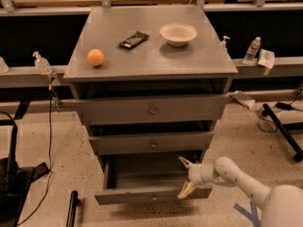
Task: Close bottom drawer
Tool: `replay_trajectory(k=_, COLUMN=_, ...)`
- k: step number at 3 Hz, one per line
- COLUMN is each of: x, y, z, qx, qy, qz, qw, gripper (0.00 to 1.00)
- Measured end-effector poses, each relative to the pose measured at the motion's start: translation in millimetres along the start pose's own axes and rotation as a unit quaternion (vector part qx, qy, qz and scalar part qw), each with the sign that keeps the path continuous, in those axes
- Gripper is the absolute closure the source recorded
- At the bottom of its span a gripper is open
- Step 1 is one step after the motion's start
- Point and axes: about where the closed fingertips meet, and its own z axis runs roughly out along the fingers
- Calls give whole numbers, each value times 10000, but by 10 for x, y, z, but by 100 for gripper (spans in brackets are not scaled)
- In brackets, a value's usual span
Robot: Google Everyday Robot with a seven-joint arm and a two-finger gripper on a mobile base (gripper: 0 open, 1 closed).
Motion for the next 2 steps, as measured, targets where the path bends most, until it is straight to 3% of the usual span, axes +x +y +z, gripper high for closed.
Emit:
replay_trajectory(k=1, x=-15, y=198, z=-168, qx=-157, qy=-69, qz=-68, qw=9998, gripper=0)
replay_trajectory(k=2, x=43, y=500, z=-241, qx=-316, qy=-364, qz=129, qw=9988, gripper=17)
